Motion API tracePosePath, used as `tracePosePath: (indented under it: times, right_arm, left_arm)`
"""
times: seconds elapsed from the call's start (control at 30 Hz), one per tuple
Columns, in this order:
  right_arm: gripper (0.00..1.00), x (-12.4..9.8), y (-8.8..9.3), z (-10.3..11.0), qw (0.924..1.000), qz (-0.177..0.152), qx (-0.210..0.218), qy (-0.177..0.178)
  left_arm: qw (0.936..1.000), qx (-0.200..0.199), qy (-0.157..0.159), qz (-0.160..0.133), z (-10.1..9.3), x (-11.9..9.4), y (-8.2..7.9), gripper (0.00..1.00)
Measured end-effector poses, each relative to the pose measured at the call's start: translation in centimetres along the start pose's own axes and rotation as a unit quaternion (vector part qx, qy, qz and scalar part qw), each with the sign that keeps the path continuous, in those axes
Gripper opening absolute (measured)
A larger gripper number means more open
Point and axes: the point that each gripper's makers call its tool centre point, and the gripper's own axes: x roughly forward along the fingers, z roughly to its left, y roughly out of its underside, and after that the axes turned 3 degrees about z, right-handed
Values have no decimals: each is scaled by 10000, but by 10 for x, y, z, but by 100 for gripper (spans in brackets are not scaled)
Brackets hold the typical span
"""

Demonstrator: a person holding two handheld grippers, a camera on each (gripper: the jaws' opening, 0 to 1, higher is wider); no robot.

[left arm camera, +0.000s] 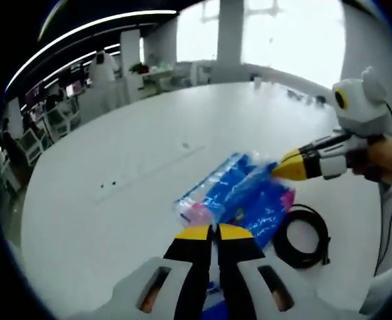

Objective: Arrange the tabletop items into an orderly group along one side of the table until the central work area is clear of visible clutter.

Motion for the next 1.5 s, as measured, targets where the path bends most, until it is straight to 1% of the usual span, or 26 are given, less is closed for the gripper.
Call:
tracePosePath:
  times: [0.03, 0.07, 0.13, 0.2, 0.27, 0.33, 0.37, 0.4, 0.6, 0.67, 0.7, 0.8, 0.9, 0.97, 1.03, 1.13, 1.37, 1.5]
  right_arm:
    - [0, 0, 1, -2, 10000, 0, -4, 17]
    - [0, 0, 1, -6, 10000, 0, -10, 58]
    - [0, 2, 3, -13, 9999, 7, 61, 120]
    - [0, 3, 3, -18, 9998, -2, 164, 148]
    - [0, 5, 4, -22, 9996, -10, 207, 176]
    - [0, 6, 5, -27, 9995, -11, 283, 148]
    - [0, 7, 5, -29, 9990, -35, 426, 138]
    - [0, 7, 6, -31, 9989, -48, 452, 138]
    - [0, 11, 10, -36, 9991, 23, 365, 212]
    - [0, 12, 11, -40, 9990, 38, 359, 266]
    - [0, 13, 12, -41, 9990, 56, 348, 286]
    - [0, 16, 16, -46, 9987, 122, 358, 342]
    - [0, 17, 23, -49, 9983, 185, 419, 347]
    - [0, 18, 31, -52, 9975, 282, 509, 392]
    - [0, 17, 32, -52, 9972, 257, 578, 406]
    - [0, 18, 34, -52, 9974, 293, 513, 413]
    - [0, 21, 33, -57, 9978, 295, 390, 454]
    - [0, 21, 35, -60, 9972, 287, 510, 476]
  left_arm:
    - [10000, 45, 24, 38, -2, 3, -1, 0]
    - [9997, 240, 52, 72, -4, 6, -2, 0]
    - [9989, 437, 93, 134, -7, 13, -4, 0]
    - [9988, 462, 95, 155, -8, 17, -5, 0]
    - [9990, 380, 132, 169, -8, 22, -8, 0]
    - [9988, 425, 153, 163, -9, 25, -8, 0]
    - [9986, 465, 184, 179, -12, 26, -8, 0]
    - [9985, 469, 205, 193, -13, 27, -7, 0]
    - [9990, 286, 256, 210, -14, 34, -4, 0]
    - [9985, 425, 275, 205, -17, 37, -4, 0]
    - [9978, 535, 312, 249, -19, 40, -3, 0]
    - [9974, 569, 325, 284, -20, 45, -2, 0]
    - [9950, 842, 389, 375, -22, 50, 4, 0]
    - [9950, 784, 462, 408, -24, 53, 6, 0]
    - [9946, 808, 445, 465, -24, 56, 9, 0]
    - [9947, 759, 448, 523, -25, 59, 12, 0]
    - [9951, 716, 450, 511, -26, 62, 13, 0]
    - [9954, 712, 482, 434, -27, 64, 12, 0]
